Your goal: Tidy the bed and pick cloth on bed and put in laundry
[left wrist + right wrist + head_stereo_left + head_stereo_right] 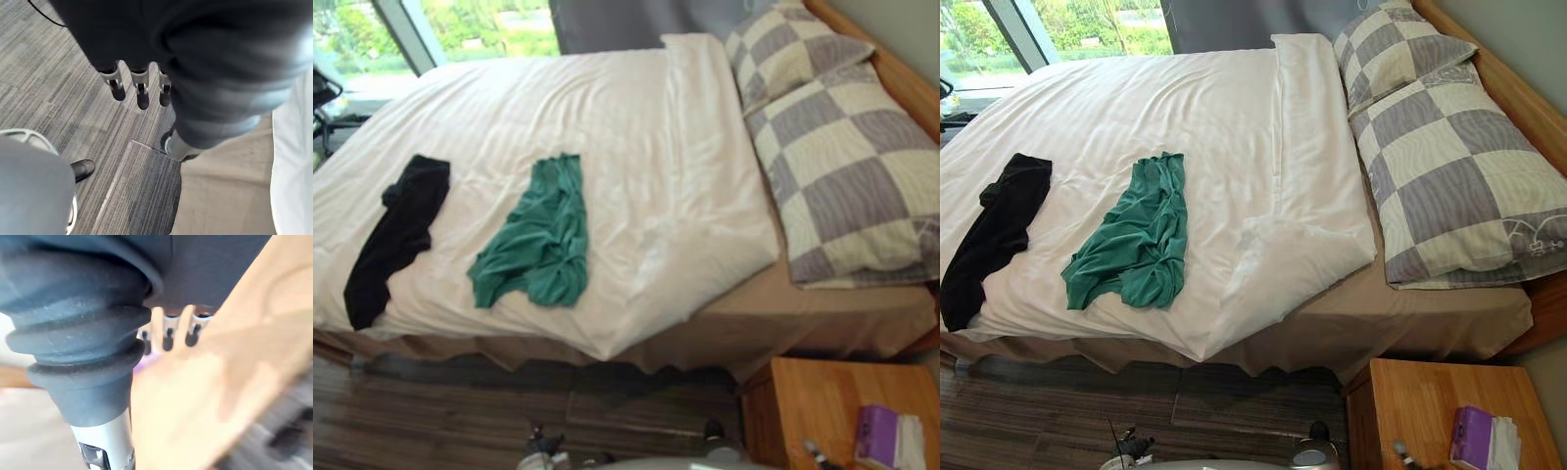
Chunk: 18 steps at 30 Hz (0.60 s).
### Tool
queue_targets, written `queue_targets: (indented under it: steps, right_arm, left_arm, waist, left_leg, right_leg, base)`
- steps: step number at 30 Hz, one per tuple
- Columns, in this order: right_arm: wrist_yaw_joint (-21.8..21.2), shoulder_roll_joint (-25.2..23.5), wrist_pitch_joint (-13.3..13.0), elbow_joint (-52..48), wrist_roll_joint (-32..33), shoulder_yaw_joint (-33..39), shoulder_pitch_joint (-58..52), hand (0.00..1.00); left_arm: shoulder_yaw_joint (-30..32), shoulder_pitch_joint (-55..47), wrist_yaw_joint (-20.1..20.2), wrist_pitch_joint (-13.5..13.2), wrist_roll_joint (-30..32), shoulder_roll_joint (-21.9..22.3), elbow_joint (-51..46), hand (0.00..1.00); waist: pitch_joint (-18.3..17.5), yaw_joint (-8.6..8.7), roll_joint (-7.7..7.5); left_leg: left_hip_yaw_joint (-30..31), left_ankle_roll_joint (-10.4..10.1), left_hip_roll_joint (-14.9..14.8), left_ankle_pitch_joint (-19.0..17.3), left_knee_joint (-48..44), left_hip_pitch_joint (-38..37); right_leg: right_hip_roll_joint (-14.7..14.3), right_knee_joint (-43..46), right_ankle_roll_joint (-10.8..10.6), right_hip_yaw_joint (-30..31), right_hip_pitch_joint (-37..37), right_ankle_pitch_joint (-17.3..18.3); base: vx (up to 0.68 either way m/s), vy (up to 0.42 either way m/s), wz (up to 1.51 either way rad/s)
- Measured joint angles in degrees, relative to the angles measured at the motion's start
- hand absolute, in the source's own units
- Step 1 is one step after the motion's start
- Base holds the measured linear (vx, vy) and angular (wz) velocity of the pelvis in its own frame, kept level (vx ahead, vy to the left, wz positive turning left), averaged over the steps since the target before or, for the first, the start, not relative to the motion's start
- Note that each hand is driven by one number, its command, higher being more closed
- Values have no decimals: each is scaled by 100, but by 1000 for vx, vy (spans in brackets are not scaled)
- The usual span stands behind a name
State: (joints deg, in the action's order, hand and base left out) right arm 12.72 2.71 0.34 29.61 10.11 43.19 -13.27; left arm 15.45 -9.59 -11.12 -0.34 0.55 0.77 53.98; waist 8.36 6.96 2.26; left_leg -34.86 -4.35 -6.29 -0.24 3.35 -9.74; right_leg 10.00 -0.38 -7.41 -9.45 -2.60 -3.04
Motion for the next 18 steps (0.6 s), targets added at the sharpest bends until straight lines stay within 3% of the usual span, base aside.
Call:
queue_targets:
  steps: [4,8,14,18]
  right_arm:
    - [242,569,-169,-1649,-599,48,282,0]
    - [238,921,-264,-2247,-1204,-108,651,0]
    - [101,1817,-417,-2732,-1986,-1620,1146,0]
    - [-72,2096,-454,-2731,-2183,-2564,1621,0]
  left_arm:
    - [-162,-69,117,-11,117,-146,-43,0]
    - [-323,-68,122,-21,213,-255,-56,0]
    - [-497,-64,230,-100,302,-442,-64,0]
    - [-657,-49,232,-150,336,-554,-71,0]
  waist:
    - [-35,28,-38]
    - [-84,20,-150]
    - [-138,1,-303]
    - [-136,-20,-371]
  left_leg:
    - [27,-9,45,103,186,-14]
    - [64,0,56,116,195,-11]
    - [207,56,131,155,208,29]
    - [338,96,143,193,209,133]
  right_leg:
    - [-5,21,-1,-21,54,0]
    - [2,43,-2,-48,55,0]
    - [38,51,-3,-153,26,1]
    - [59,63,-3,-271,56,2]
  base:
    - [-53,-4,3]
    - [-16,-9,4]
    - [-10,-6,9]
    - [-20,-10,17]
